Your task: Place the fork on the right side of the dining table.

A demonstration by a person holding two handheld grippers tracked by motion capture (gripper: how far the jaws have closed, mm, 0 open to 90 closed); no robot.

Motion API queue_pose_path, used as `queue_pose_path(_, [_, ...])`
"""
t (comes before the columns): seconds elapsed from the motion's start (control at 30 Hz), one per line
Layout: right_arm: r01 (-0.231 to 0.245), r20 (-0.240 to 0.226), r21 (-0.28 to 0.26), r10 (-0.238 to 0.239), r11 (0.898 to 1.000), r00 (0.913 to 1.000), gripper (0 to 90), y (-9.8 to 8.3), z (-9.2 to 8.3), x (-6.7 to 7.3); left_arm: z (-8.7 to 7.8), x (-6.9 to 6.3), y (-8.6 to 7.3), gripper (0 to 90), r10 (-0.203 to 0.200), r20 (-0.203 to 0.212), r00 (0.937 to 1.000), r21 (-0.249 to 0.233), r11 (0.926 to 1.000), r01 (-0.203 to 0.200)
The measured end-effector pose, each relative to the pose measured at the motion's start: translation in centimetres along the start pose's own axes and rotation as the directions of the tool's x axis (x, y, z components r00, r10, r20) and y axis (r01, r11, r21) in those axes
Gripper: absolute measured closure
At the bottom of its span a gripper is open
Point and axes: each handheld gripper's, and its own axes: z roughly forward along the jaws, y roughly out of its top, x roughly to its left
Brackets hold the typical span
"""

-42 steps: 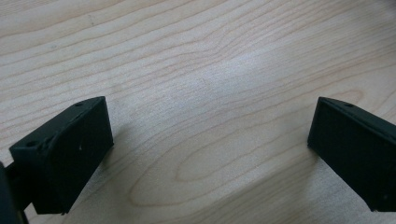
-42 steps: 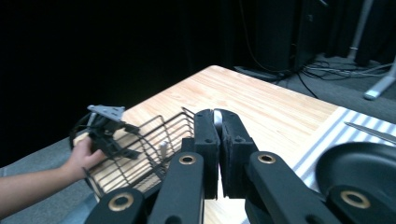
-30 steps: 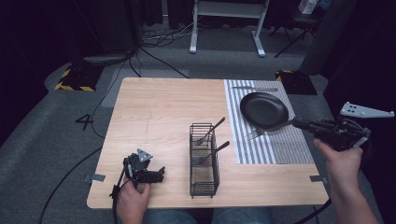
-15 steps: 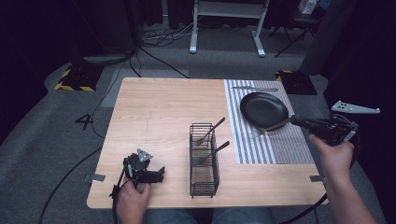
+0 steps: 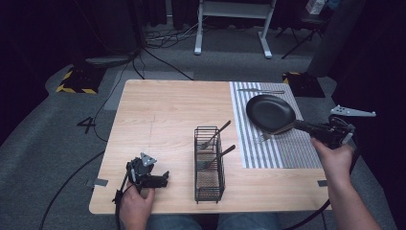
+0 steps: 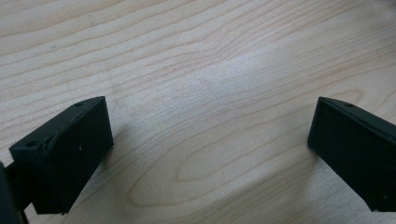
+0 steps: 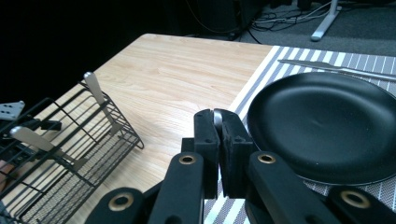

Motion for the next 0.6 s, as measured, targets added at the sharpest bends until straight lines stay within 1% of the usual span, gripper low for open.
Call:
queue_pose_path(0.07, [0.005, 0.016, 0.016, -0.005, 1.0, 0.9999, 86.9, -0.2, 0.6, -0.1, 0.0, 0.0, 0.0, 0.1, 0.0, 0.0, 1.0, 0.0, 1.0, 0.0])
queue_pose_path(0.17, [0.006, 0.021, 0.022, -0.006, 1.0, 0.9998, 86.9, -0.4, 1.0, -0.2, 0.0, 0.0, 0.0, 0.1, 0.0, 0.0, 1.0, 0.0, 1.0, 0.0])
queue_pose_path(0.27, [-0.013, 0.03, 0.038, 0.012, 0.999, 0.9995, 86.9, -0.7, 2.0, -0.7, 0.0, 0.0, 0.0, 0.1, -0.001, 0.0, 1.0, 0.0, 1.0, 0.001])
queue_pose_path(0.47, [-0.036, 0.044, 0.053, 0.034, 0.998, 0.9985, 86.9, -1.2, 2.9, -1.3, 0.0, 0.0, 0.0, 0.1, 0.0, -0.001, 1.0, 0.0, 1.0, 0.0])
queue_pose_path(0.5, [-0.043, 0.048, 0.056, 0.04, 0.997, 0.998, 86.9, -1.4, 3.1, -1.6, 0.0, 0.0, 0.0, 0.1, -0.001, 0.0, 1.0, 0.0, 1.0, 0.001])
queue_pose_path(0.6, [-0.049, 0.053, 0.057, 0.046, 0.997, 0.9975, 86.9, -1.6, 3.3, -1.8, 0.0, 0.0, 0.0, 0.1, 0.0, -0.001, 1.0, 0.0, 1.0, 0.0])
